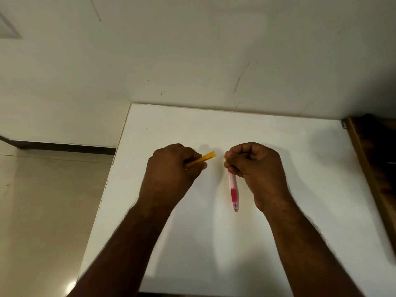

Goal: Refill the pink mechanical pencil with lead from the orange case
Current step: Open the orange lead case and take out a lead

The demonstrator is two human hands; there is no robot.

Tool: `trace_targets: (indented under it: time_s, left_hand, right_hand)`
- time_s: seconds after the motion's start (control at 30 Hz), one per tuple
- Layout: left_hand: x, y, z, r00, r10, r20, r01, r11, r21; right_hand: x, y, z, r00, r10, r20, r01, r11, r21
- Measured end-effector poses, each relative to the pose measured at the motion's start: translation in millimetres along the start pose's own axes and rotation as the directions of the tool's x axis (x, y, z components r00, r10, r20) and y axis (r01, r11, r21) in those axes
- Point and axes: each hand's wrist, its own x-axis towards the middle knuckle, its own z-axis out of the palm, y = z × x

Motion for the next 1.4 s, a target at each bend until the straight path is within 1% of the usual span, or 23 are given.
trace_targets:
  time_s: [0.07, 0.1, 0.2, 0.27, 0.33, 0.4, 0.43, 0.47, 0.5, 0.57, 0.6, 0.63, 0.73, 0.8, 0.9, 1.0, 1.1, 1.27, 1.4]
  left_hand:
    - [2, -2, -2, 0.999, -0.034, -0.020, 0.034, 0.999, -0.026]
    - [3, -3, -2, 0.999, -0.039, -0.023, 0.039, 0.999, -0.027]
    - [4, -2, 0, 0.999, -0.035, -0.025, 0.034, 0.999, -0.035]
    - [4, -1, 0, 0.999, -0.034, -0.021, 0.033, 0.999, -0.037]
    - [4, -1, 0, 0.999, -0.041, -0.013, 0.040, 0.999, -0.036]
    - [4, -1, -1, 0.999, -0.050, -0.013, 0.049, 0.998, -0.047]
    - [4, -1, -2, 0.999, -0.052, -0.012, 0.052, 0.997, -0.053]
    - [4, 0, -2, 0.999, -0.053, -0.007, 0.053, 0.997, -0.053]
    - [4, 0, -2, 0.999, -0.051, 0.001, 0.051, 0.998, -0.045]
    - [4, 2, -2, 0.999, -0.038, 0.013, 0.039, 0.999, -0.026]
    - [4, 2, -2, 0.999, -0.029, 0.014, 0.029, 0.999, -0.019]
    - [4, 3, -2, 1.000, -0.016, 0.017, 0.016, 1.000, -0.009]
    - [5, 4, -2, 0.998, 0.041, 0.043, -0.042, 0.999, 0.026]
    - [6, 5, -2, 0.997, 0.057, 0.043, -0.058, 0.998, 0.010]
    - [5, 8, -3, 1.000, -0.013, 0.009, 0.014, 0.996, -0.083]
    - [6, 10, -3, 0.993, -0.118, -0.004, 0.113, 0.963, -0.245]
    - [6, 12, -3, 0.991, -0.133, -0.007, 0.126, 0.951, -0.281]
    - [6, 13, -6, 0.997, -0.074, -0.032, 0.065, 0.972, -0.227]
    - [5, 13, -7, 0.997, -0.070, -0.032, 0.062, 0.973, -0.225]
  right_hand:
    - [-3, 5, 6, 0.995, -0.057, 0.077, 0.070, 0.982, -0.174]
    - [-6, 7, 11, 0.989, -0.084, 0.124, 0.116, 0.955, -0.274]
    - [-13, 12, 24, 0.960, -0.156, 0.235, 0.260, 0.809, -0.528]
    - [-16, 11, 28, 0.950, -0.165, 0.265, 0.299, 0.727, -0.618]
    - [-17, 11, 29, 0.944, -0.173, 0.280, 0.321, 0.667, -0.672]
    - [-18, 11, 28, 0.939, -0.193, 0.286, 0.341, 0.646, -0.683]
    - [-18, 10, 26, 0.941, -0.208, 0.268, 0.337, 0.673, -0.659]
    - [-17, 9, 24, 0.950, -0.215, 0.228, 0.311, 0.734, -0.604]
    - [-15, 7, 21, 0.964, -0.200, 0.175, 0.262, 0.816, -0.515]
    - [-10, 3, 15, 0.988, -0.099, 0.114, 0.125, 0.961, -0.245]
    - [-9, 1, 13, 0.991, -0.045, 0.123, 0.060, 0.991, -0.118]
    - [-8, 0, 12, 0.990, -0.010, 0.139, 0.015, 0.999, -0.034]
    - [-10, -2, 16, 0.989, 0.047, 0.138, -0.059, 0.995, 0.083]
    - [-12, -1, 18, 0.987, 0.099, 0.128, -0.121, 0.978, 0.170]
    - [-12, -2, 18, 0.979, 0.143, 0.143, -0.180, 0.942, 0.285]
    - [-13, -3, 16, 0.973, 0.160, 0.167, -0.212, 0.907, 0.365]
    - [-14, -3, 18, 0.967, 0.170, 0.188, -0.234, 0.881, 0.411]
    - [-14, -2, 18, 0.967, 0.159, 0.199, -0.228, 0.886, 0.403]
    - [-14, -3, 18, 0.969, 0.146, 0.200, -0.217, 0.889, 0.403]
